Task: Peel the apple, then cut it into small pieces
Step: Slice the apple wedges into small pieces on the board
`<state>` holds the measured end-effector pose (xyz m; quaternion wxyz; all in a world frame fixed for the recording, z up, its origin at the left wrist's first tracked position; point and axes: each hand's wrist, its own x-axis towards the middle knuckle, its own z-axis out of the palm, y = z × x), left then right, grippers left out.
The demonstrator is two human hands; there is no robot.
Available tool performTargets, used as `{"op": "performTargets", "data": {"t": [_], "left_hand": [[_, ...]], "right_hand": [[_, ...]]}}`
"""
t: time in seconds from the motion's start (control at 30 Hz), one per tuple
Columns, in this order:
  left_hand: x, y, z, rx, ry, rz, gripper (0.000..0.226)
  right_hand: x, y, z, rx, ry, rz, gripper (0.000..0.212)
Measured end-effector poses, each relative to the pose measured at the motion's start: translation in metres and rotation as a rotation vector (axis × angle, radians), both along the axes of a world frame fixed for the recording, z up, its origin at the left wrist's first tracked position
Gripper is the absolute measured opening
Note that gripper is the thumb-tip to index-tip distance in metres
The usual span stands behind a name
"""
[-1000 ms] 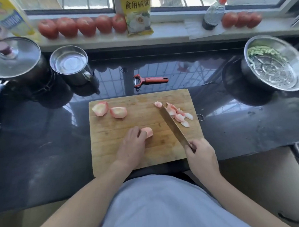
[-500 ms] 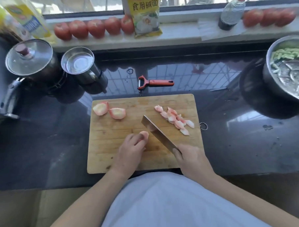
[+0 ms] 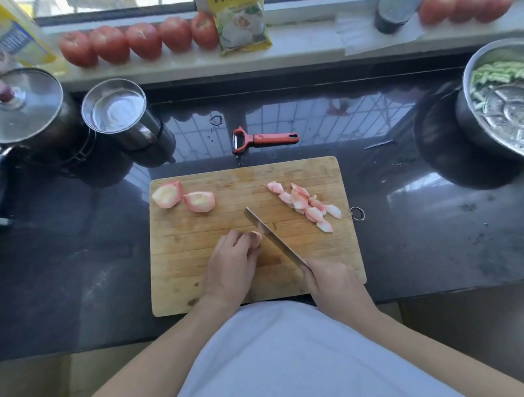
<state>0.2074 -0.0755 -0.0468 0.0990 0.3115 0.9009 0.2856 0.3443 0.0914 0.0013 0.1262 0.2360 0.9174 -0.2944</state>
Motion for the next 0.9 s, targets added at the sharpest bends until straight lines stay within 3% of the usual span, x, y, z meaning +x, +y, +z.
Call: {"op": "performTargets", "data": {"t": [0.17, 0.4, 0.9], "left_hand": [[0.006, 0.005, -0.002, -0.015, 0.001, 0.077, 0.017], [0.005, 0.003, -0.007, 0.014, 0.026, 0.048, 0.016], [-0.001, -0.002, -0.018, 0.006, 0.102, -0.048, 0.015]], "right_hand": [[0.008, -0.002, 0.0, 0.043, 0.05, 0.022, 0.034], [0.014, 0.002, -0.01, 0.181, 0.12, 0.139, 0.013], [0.002, -0.004, -0.018, 0.241, 0.088, 0.214, 0.021]]}}
